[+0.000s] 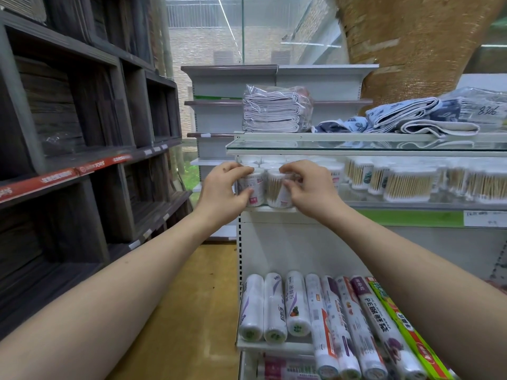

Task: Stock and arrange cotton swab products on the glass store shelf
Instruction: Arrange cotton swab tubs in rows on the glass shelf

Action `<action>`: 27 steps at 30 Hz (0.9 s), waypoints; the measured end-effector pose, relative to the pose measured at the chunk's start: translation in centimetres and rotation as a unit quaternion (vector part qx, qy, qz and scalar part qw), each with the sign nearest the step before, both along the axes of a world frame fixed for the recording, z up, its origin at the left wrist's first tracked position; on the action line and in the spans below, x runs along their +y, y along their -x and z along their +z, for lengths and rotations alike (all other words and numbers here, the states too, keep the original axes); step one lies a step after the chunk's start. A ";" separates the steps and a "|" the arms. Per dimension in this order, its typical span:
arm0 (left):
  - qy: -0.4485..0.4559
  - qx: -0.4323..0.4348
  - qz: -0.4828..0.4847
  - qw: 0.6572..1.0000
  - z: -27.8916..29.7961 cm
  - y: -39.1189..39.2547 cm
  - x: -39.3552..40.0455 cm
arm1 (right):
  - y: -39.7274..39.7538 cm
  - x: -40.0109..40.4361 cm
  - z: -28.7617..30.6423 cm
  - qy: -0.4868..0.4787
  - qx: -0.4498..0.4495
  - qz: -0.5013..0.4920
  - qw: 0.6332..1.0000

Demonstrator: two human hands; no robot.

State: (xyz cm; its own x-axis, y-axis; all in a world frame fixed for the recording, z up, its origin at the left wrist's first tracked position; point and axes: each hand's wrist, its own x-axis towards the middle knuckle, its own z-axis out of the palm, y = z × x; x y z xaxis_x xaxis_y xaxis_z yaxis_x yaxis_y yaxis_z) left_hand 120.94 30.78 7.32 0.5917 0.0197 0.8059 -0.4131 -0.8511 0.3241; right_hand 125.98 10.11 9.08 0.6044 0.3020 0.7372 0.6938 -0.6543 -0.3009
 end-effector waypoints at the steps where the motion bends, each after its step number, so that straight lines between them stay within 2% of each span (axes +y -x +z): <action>1: 0.000 -0.004 0.000 1.000 0.0 0.0 0.0 | -0.3 0.1 0.0 -0.002 0.000 -0.007 1.000; 6: 0.004 -0.005 0.010 1.000 0.1 -0.3 -0.2 | -0.7 0.7 -0.2 -0.025 -0.002 -0.021 0.999; 11: 0.016 -0.007 0.006 1.000 0.0 -0.2 -0.4 | -0.6 0.6 -0.6 0.011 -0.010 -0.018 1.000; 27: 0.027 -0.023 -0.015 0.999 -0.9 0.2 0.7 | 1.0 -0.4 -0.9 -0.048 -0.051 -0.019 0.997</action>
State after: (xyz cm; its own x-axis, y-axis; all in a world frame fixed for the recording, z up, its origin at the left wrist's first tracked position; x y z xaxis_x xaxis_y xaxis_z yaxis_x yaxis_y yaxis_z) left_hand 120.70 31.50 6.39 0.5547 0.0464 0.8307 -0.4538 -0.8200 0.3488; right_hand 125.00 9.75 8.16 0.5342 0.2048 0.8202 0.6996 -0.6518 -0.2929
